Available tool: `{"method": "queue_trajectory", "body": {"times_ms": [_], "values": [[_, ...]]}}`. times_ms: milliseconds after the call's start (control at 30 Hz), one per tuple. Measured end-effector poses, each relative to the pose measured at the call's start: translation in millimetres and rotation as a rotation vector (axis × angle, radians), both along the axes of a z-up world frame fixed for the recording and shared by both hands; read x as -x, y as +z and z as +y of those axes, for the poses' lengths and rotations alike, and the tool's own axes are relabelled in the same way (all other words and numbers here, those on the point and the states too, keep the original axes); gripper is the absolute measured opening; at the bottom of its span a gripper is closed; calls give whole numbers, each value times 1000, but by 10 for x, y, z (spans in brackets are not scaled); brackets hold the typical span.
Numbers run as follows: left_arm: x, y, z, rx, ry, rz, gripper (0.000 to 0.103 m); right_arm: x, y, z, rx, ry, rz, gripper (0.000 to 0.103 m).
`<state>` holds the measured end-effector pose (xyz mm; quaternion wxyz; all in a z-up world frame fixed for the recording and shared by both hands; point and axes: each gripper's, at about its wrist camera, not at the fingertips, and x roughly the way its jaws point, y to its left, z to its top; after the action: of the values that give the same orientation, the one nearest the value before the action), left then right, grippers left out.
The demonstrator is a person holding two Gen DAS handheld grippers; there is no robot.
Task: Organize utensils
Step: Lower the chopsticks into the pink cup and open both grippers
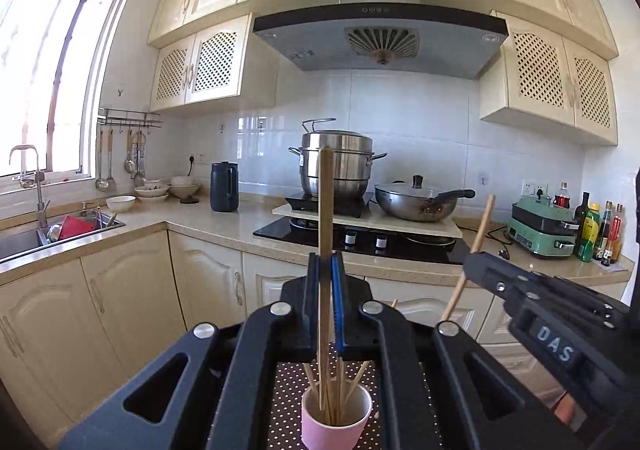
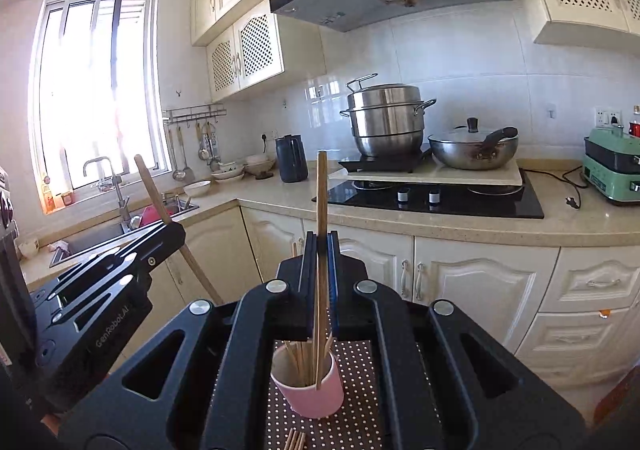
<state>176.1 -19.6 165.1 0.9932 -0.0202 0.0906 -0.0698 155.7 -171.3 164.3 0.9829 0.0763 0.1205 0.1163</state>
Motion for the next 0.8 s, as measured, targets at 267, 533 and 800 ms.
{"method": "queue_trajectory", "body": {"times_ms": [267,533,800], "values": [[-260,-257,-59,-5,15,87,7,-272,-201,148,23,0,58,6],[-417,-610,55,4,14,182,7,-476,-505,267,36,25,171,6],[-470,-826,134,12,18,233,7,-574,-652,359,60,42,213,6]]}}
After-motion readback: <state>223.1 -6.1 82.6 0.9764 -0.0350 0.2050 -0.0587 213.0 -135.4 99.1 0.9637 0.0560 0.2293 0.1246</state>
